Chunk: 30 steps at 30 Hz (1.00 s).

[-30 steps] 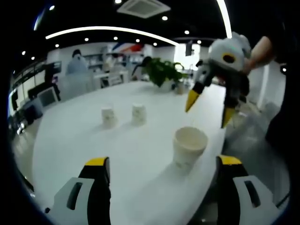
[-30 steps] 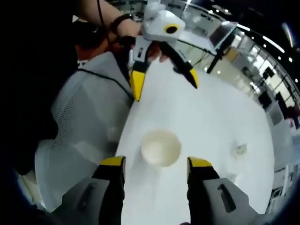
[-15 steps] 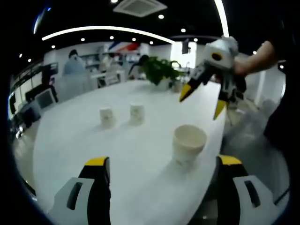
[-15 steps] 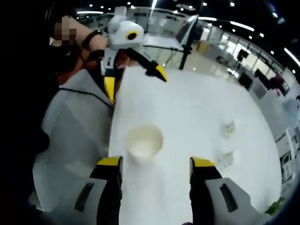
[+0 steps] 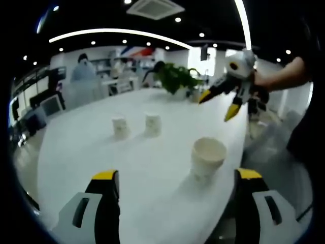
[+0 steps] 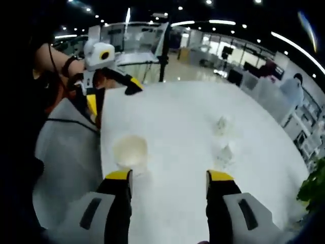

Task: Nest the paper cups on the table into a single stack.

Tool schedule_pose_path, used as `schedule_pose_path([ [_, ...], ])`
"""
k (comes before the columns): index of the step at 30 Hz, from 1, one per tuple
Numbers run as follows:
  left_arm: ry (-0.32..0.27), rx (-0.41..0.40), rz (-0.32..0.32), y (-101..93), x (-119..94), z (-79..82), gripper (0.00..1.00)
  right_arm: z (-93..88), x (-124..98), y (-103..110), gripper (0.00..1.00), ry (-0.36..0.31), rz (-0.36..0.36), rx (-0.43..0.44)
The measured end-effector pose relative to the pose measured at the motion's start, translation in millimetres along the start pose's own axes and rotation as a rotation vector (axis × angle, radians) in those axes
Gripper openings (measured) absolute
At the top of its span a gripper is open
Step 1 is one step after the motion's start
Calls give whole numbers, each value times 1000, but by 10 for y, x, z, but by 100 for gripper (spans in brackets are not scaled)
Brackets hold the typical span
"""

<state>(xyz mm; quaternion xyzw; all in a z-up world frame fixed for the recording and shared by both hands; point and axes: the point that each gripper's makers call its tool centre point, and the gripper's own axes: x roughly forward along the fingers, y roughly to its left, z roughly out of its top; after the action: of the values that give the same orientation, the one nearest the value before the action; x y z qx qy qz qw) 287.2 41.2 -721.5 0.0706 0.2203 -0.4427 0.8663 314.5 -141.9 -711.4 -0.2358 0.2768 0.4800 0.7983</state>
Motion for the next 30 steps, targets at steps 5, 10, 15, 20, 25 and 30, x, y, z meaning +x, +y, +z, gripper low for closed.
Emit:
schedule_pose_path([
  [5, 1, 1, 0, 7, 1, -5, 94, -42, -24, -48, 57, -17, -27, 25],
  [10, -3, -3, 3, 15, -6, 0, 94, -39, -49, -122, 62, -63, -73, 91],
  [15, -1, -6, 4, 0, -6, -17, 94, -24, -86, -212, 66, -125, -111, 179],
  [20, -13, -22, 0, -15, -8, -6, 94, -58, -115, -319, 71, -151, -146, 236],
  [25, -13, -19, 6, 1, -23, 8, 94, -78, -129, -370, 77, -165, -166, 280],
  [30, -13, -20, 10, 7, -34, 9, 94, -127, -122, -393, 82, -159, -181, 303],
])
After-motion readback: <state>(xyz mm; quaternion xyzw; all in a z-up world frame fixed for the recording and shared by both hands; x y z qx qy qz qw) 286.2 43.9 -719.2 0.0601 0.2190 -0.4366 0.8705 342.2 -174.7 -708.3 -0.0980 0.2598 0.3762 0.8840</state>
